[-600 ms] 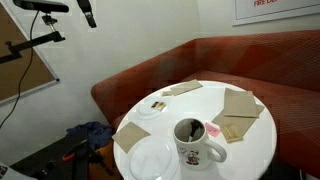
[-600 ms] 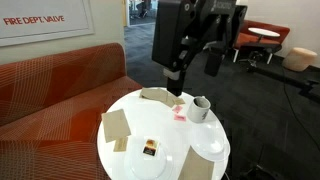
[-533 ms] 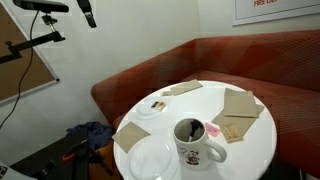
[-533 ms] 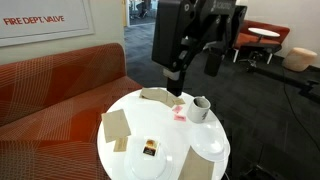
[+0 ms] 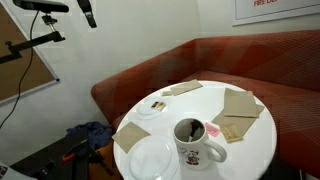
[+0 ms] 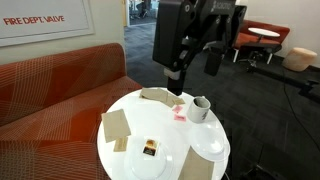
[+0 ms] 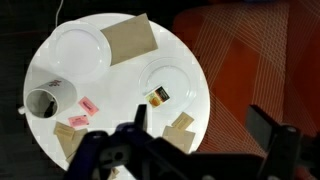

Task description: Take the marker from the white cup and put it on the table

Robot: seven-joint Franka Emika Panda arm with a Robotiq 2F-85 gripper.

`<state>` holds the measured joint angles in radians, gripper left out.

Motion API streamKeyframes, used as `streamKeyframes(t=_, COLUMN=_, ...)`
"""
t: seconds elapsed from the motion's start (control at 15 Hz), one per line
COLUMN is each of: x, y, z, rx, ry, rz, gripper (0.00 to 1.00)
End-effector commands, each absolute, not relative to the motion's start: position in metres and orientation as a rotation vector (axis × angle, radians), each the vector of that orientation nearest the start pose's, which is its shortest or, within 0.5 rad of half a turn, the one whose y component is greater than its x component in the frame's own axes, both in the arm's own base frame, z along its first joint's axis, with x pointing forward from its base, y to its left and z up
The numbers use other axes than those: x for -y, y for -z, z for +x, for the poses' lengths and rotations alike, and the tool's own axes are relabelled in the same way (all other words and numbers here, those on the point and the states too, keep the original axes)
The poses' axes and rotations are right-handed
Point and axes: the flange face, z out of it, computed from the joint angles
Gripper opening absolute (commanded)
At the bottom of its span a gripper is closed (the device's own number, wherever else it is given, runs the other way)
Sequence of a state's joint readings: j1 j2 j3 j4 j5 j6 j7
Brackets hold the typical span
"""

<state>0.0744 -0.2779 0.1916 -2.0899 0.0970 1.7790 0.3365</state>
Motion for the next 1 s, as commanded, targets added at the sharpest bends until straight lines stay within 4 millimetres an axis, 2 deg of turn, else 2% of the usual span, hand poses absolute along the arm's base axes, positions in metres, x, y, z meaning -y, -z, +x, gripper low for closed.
streamKeyframes(t=0.0, x=-0.121, y=-0.540, z=0.449, rx=-0.121, ry=-0.004, rz=-3.124, gripper=1.00)
streamKeyframes(t=0.33, x=-0.071, y=-0.550, z=0.446, rx=-0.131, ry=0.080, rz=-3.129, gripper=1.00)
streamKeyframes(t=0.6, x=-0.016, y=-0.555, z=0.434, rx=-0.120, ry=0.160, rz=-3.161, gripper=1.00)
streamKeyframes(t=0.93, x=0.049, y=-0.548, z=0.419, rx=-0.145, ry=0.305, rz=-3.210, gripper=1.00)
